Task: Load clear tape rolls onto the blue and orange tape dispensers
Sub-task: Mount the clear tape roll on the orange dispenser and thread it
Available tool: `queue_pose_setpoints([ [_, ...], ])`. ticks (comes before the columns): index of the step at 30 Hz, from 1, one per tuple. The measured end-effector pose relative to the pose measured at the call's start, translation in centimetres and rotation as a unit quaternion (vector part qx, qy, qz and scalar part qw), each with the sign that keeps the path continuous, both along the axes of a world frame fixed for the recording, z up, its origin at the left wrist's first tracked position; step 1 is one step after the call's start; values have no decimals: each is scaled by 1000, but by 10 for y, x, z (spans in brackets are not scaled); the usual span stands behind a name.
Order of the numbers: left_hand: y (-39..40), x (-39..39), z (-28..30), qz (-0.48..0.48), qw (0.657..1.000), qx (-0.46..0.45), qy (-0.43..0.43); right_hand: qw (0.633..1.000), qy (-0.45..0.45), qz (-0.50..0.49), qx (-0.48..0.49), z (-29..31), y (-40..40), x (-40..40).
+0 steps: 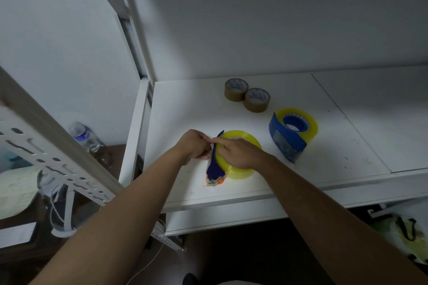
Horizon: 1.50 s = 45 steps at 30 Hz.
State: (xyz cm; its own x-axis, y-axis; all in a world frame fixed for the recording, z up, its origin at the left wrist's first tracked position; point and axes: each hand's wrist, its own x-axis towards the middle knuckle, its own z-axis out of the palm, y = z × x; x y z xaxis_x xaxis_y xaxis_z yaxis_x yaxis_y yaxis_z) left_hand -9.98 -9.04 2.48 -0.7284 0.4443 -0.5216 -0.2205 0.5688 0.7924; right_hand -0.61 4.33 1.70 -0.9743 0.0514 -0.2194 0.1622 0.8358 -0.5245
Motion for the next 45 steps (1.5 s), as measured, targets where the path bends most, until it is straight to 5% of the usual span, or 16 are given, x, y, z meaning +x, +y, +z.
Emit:
queue_pose_setpoints([
  [7, -14, 5, -9, 95, 994, 53, -30, 998, 26, -51, -4, -6, 0, 4],
  [16, -17, 23, -14, 73, 996, 36, -30, 994, 53, -96, 7, -19, 1, 3],
  [27, -17, 17, 3, 8, 971, 79, -226, 995, 27, -95, -19, -15, 5, 1],
  [32, -19, 25, -7, 43, 984, 91, -149, 989, 24, -139, -42, -12, -3, -2],
  [41, -26, 27, -25, 9, 997, 71, -21, 976, 31, -204, 64, -9, -27, -15],
  [45, -32, 24, -20, -44, 994, 99, 27, 967, 83, -238, -27, 1, -11, -10],
])
